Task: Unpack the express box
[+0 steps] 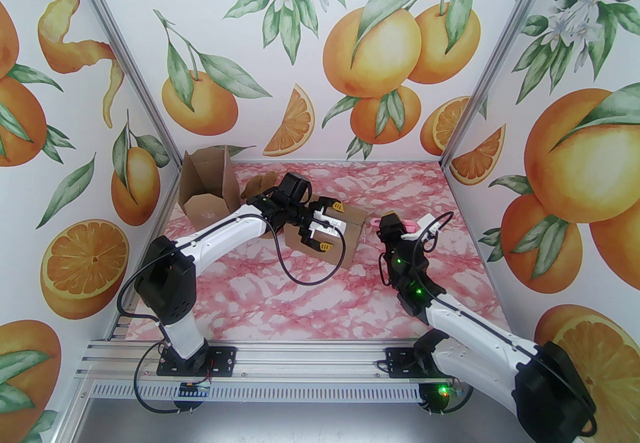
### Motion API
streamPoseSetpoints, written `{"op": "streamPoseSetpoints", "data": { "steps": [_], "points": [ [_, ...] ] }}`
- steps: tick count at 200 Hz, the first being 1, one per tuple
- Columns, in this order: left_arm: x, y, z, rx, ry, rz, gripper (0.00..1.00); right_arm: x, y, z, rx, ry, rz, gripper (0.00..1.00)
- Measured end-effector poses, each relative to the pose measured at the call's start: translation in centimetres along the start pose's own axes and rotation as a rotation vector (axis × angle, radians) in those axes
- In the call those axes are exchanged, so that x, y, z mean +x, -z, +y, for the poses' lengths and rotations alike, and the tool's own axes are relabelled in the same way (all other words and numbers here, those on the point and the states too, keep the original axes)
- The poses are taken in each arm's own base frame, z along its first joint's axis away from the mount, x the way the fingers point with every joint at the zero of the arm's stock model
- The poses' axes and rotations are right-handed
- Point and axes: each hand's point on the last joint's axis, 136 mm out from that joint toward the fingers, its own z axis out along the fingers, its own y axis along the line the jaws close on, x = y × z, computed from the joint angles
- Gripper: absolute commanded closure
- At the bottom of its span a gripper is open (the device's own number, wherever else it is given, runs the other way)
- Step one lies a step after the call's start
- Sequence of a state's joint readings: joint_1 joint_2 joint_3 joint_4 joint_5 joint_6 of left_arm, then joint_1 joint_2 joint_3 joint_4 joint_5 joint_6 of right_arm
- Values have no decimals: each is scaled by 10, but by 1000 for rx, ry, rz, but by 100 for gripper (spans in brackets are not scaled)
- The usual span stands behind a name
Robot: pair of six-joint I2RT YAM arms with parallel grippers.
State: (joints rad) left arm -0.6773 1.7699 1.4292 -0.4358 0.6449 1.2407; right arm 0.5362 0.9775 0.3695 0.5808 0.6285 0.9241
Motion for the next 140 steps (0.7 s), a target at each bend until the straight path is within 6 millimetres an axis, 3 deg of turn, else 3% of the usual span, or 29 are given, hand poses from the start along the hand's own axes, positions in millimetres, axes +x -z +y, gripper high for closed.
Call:
{"op": "streamPoseSetpoints", "data": {
  "steps": [140],
  "points": [
    [4, -5, -1, 3, 5, 4, 0, 6, -3, -10, 16, -51, -13, 100]
  ]
}}
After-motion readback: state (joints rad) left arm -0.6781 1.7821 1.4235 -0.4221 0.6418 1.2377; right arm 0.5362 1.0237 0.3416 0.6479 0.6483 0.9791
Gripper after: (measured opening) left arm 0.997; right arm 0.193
